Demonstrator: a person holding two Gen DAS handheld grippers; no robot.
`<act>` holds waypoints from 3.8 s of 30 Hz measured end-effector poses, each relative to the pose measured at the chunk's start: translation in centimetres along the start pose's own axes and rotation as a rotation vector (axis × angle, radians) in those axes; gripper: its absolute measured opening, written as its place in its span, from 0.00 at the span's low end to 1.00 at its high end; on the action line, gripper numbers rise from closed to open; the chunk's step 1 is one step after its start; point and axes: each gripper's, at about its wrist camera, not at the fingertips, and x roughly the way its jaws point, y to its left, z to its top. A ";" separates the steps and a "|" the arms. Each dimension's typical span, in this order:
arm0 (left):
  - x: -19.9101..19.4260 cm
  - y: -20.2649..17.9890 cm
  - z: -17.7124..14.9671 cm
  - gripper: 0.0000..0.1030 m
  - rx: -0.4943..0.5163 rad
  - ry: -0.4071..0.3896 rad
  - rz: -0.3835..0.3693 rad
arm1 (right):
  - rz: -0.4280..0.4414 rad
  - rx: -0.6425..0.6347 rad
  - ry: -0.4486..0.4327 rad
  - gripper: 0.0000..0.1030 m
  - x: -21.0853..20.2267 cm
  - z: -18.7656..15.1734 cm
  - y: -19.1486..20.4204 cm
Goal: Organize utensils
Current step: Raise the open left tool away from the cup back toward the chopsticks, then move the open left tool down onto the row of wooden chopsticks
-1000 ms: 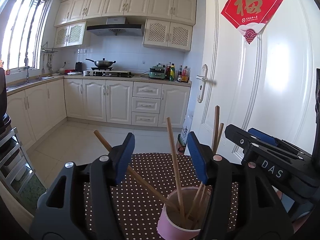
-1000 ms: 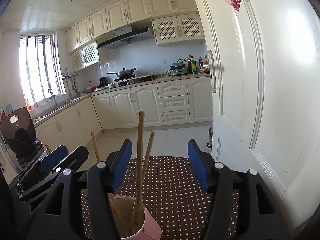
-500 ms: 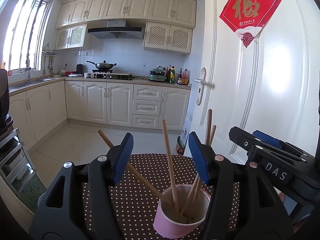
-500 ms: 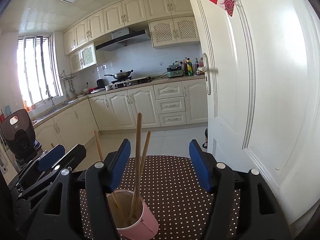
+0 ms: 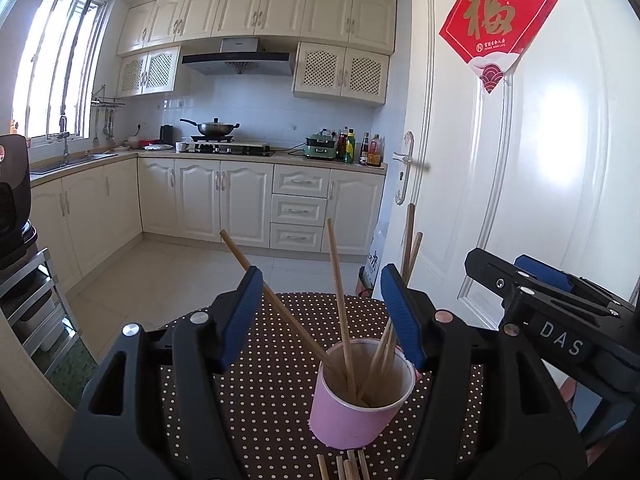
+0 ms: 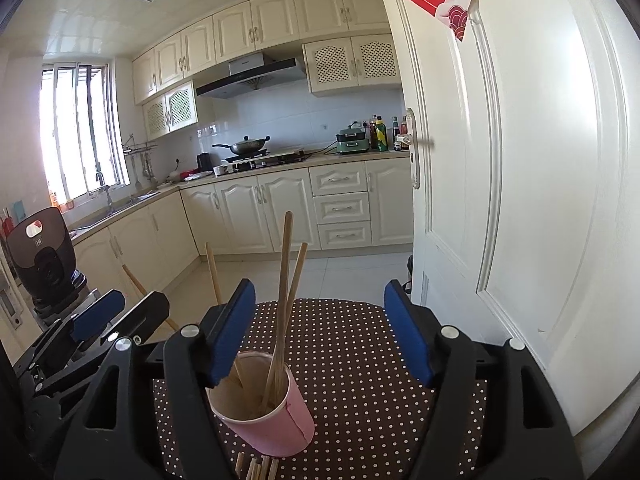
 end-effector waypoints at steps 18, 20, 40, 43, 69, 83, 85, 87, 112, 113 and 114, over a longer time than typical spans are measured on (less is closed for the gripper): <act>-3.0 1.3 -4.0 0.62 -0.015 0.077 0.062 | -0.019 0.010 0.092 0.65 -2.2 -4.5 -0.4; -3.2 1.4 -4.6 0.62 -0.011 0.088 0.070 | -0.022 0.014 0.109 0.65 -2.3 -5.0 -0.5; -2.4 2.7 -9.7 0.63 -0.048 0.269 0.097 | -0.041 -0.006 0.315 0.65 -1.2 -10.4 -0.5; -2.6 3.0 -10.5 0.63 -0.054 0.304 0.089 | -0.029 -0.010 0.352 0.65 -1.1 -11.4 -0.2; -4.0 3.6 -15.9 0.63 -0.149 0.507 -0.019 | -0.015 -0.044 0.488 0.65 -1.4 -15.8 0.8; -3.5 2.6 -16.2 0.67 -0.140 0.531 -0.014 | -0.020 -0.046 0.484 0.65 -1.9 -15.7 0.8; -2.9 2.3 -16.1 0.67 -0.132 0.534 -0.013 | -0.021 -0.037 0.481 0.65 -2.0 -15.6 0.5; -2.7 2.0 -16.1 0.67 -0.122 0.540 -0.006 | -0.022 -0.029 0.478 0.65 -2.1 -15.5 0.2; -1.2 -1.6 -16.7 0.68 0.048 0.598 0.195 | -0.025 0.046 0.435 0.67 -3.4 -14.2 -4.1; -1.2 -1.6 -16.7 0.68 0.049 0.600 0.196 | -0.024 0.047 0.434 0.67 -3.5 -14.2 -4.1; -1.2 -1.7 -16.7 0.64 0.050 0.601 0.191 | -0.021 0.047 0.433 0.67 -3.6 -14.2 -4.1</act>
